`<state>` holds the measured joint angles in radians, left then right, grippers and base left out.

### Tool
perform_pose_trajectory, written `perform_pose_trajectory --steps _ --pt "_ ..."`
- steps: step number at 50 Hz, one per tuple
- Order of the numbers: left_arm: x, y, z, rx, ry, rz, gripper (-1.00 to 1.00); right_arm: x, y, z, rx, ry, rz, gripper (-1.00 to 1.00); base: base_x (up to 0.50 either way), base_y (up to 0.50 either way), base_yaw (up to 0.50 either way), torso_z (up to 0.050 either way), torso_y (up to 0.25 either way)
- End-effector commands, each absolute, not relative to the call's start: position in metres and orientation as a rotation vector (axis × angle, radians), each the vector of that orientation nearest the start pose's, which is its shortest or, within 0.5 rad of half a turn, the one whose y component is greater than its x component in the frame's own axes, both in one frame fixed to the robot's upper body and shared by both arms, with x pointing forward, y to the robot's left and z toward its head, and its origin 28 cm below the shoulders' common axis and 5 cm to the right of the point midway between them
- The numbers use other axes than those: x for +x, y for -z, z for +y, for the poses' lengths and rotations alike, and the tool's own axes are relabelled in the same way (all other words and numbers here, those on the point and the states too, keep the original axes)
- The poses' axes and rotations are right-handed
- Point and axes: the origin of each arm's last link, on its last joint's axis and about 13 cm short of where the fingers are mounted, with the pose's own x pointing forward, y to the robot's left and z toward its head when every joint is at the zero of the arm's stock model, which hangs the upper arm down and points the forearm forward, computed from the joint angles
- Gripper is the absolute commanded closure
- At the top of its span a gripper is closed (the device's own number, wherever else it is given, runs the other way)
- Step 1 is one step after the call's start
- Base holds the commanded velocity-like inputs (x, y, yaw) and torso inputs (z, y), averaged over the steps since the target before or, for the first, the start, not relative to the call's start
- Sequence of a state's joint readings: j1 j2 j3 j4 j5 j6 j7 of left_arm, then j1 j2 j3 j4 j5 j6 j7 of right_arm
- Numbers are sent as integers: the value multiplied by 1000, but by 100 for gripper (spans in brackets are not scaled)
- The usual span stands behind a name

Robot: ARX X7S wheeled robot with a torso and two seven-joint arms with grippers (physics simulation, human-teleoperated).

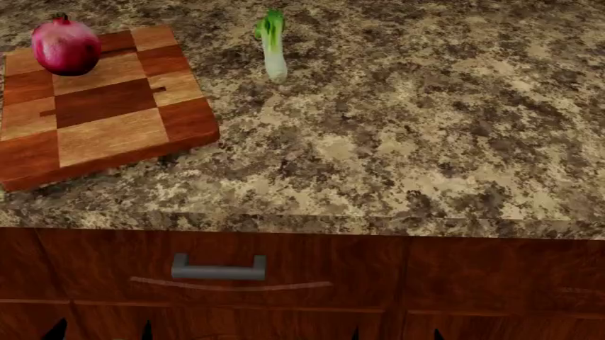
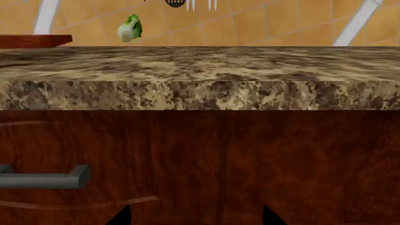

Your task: Clear the non-vegetable object off the cutting board and place the vegetables onto it.

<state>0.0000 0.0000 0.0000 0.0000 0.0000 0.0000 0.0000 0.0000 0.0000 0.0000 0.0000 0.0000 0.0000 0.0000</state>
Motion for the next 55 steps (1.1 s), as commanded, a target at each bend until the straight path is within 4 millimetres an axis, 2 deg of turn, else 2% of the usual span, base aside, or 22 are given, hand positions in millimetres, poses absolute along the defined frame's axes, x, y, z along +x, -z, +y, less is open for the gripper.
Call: perform_pose_trajectory --steps 1,19,22,23,27,55 --pt "211 -13 205 0 0 0 -100 210 -13 -96 0 0 0 -100 0 0 0 0 0" --pt "210 -14 206 3 -5 -7 -100 210 -14 -96 4 2 -9 -100 0 0 0 0 0" --pt "211 -13 205 74 -34 10 -100 210 -13 -97 9 4 -4 -100 0 0 0 0 0" --pt "209 -15 206 3 -3 -20 -100 210 -13 -97 9 5 -10 -100 0 0 0 0 0" --pt "209 -15 206 10 -7 -11 -100 210 -13 -96 -6 0 -1 -100 0 0 0 0 0" --pt "209 -15 206 4 -4 -13 -100 210 -14 -96 -5 1 -3 -100 0 500 0 0 0"
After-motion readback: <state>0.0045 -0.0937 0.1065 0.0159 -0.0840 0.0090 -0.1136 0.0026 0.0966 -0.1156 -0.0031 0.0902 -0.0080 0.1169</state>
